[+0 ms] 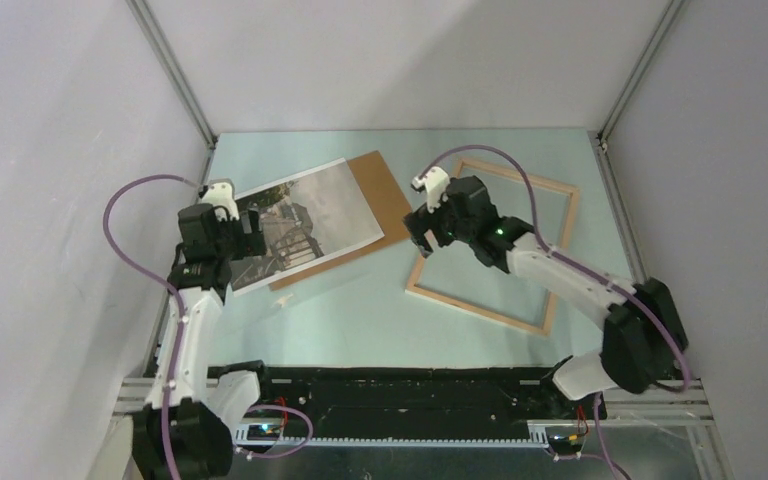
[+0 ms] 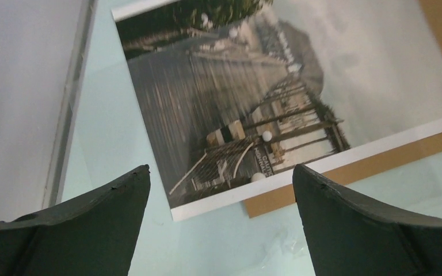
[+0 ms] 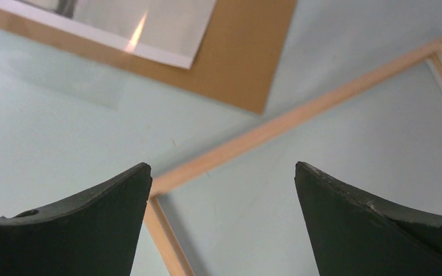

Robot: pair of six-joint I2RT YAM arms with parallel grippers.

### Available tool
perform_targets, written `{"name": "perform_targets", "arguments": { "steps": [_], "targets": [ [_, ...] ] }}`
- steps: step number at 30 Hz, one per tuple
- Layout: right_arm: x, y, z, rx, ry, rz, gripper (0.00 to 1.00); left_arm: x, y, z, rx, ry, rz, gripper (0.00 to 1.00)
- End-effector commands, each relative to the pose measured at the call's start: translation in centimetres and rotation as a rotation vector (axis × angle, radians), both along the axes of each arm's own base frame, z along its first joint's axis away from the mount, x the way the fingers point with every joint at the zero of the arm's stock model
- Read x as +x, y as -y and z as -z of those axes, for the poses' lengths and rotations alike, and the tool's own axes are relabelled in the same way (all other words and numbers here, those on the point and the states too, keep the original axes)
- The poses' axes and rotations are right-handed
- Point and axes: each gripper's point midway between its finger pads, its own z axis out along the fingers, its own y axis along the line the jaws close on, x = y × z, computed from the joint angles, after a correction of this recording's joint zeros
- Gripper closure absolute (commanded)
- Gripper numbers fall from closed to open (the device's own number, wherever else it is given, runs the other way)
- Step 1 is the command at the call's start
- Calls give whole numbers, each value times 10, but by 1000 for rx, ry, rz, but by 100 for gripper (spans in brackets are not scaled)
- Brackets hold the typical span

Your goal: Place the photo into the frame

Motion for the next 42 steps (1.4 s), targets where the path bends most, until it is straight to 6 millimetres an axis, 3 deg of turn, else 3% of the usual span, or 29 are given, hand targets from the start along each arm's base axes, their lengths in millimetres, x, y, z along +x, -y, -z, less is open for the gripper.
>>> {"name": "perform_targets", "arguments": {
  "steps": [1, 2, 3, 5, 7, 8, 9, 10, 11, 14, 19, 22, 24, 31, 36, 42],
  "targets": [
    [27, -53, -33, 190, -18, -27, 0, 6, -22, 5, 64, -103, -52, 2],
    [28, -63, -17, 189, -75, -46, 0, 8, -29, 15, 55, -153, -69, 2],
    [32, -74, -28, 232, -90, -47, 0, 10, -30, 27, 38, -202, -64, 2],
    [35, -94, -20, 270, -169, -64, 0, 9, -35, 40, -10, -268, -65, 2],
    [37, -113, 3, 288, -266, -73, 2, 7, -39, 50, -57, -323, -67, 2],
    [36, -122, 1, 315, -296, -83, 3, 5, -43, 53, -71, -346, -78, 2],
    [37, -127, 15, 308, -332, -81, 3, 5, -44, 57, -80, -364, -75, 2],
    [36, -134, 13, 331, -356, -88, 4, 2, -47, 61, -83, -385, -83, 2],
    [35, -139, 25, 327, -394, -93, 4, 3, -50, 64, -80, -402, -90, 2],
    [33, -151, 36, 344, -468, -95, 5, 1, -65, 70, -70, -438, -114, 2],
    [18, -161, 65, 297, -569, -108, 7, 9, -89, 80, -35, -515, -112, 2],
    [5, -164, 77, 244, -583, -131, 8, 1, -100, 93, -9, -576, -112, 2],
    [-8, -165, 84, 202, -587, -155, 8, -17, -102, 106, -14, -620, -107, 2],
    [-19, -157, 88, 151, -578, -203, 8, -68, -129, 120, 31, -715, -119, 2],
    [-26, -156, 93, 139, -592, -214, 8, -89, -125, 139, -6, -780, -105, 2],
    [-26, -160, 103, 135, -604, -196, 9, -89, -110, 155, -111, -800, -79, 2]
  ]
}}
